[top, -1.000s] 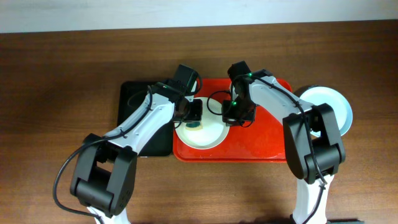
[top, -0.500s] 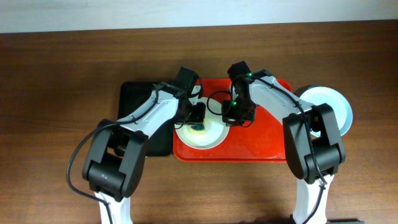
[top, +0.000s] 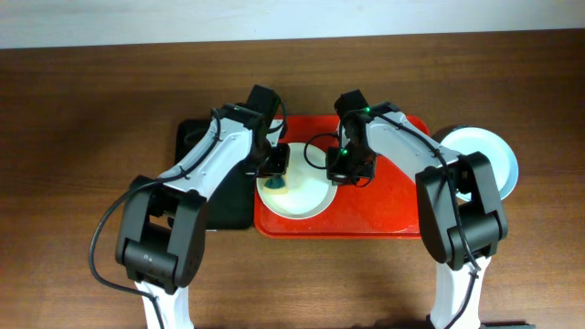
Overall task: Clean dirty plates on tray and stack at the side
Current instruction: 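Keep scrubbing the bowl interior with the sponge, left gripper, then place the sponge on the black tray and release it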
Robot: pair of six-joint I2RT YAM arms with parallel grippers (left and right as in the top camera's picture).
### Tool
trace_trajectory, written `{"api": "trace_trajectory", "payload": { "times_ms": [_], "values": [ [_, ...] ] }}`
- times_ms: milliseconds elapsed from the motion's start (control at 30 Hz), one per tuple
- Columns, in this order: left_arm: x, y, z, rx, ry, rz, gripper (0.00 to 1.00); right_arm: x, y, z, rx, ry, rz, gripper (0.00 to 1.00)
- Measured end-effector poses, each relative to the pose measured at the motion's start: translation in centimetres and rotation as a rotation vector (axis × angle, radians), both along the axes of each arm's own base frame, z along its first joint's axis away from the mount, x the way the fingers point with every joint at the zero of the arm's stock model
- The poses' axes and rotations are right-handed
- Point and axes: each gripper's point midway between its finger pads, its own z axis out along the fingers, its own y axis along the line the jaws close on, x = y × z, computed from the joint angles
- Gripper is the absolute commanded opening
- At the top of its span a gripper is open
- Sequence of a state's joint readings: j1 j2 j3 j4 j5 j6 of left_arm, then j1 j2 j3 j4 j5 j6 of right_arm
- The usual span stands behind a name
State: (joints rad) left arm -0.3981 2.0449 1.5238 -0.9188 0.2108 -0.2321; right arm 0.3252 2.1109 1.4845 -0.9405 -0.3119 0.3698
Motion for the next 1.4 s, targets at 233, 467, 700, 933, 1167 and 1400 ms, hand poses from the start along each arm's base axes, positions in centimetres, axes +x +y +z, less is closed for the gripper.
{"api": "trace_trajectory", "payload": {
  "times_ms": [233, 467, 700, 933, 1167, 1400],
  "values": [
    [-0.8, 0.8, -2.0, 0.048, 0.012, 0.026, 0.00, 0.0, 0.0, 0.0, 0.000, 0.000, 0.000, 0.05],
    [-1.6, -2.0, -2.6, -0.058, 0.037, -0.007, 0.00, 0.0, -0.1, 0.0, -0.007, -0.002, 0.000, 0.05],
    [-4.1, -6.0, -1.4, -0.243, 0.175, -0.071, 0.00, 0.0, -0.1, 0.0, -0.007, -0.002, 0.000, 0.05],
    [0.5, -2.2, 3.4, -0.289, 0.097, 0.045, 0.00, 0.0, -0.1, 0.0, -0.007, -0.002, 0.000, 0.05],
    [2.1, 5.4, 8.7, -0.106, -0.070, 0.172, 0.00, 0.1, -0.1, 0.0, -0.007, -0.004, 0.000, 0.06],
    [-0.3, 12.1, 5.0, 0.241, -0.020, 0.225, 0.00, 0.1, -0.1, -0.1, -0.006, -0.005, 0.001, 0.10]
  ]
}}
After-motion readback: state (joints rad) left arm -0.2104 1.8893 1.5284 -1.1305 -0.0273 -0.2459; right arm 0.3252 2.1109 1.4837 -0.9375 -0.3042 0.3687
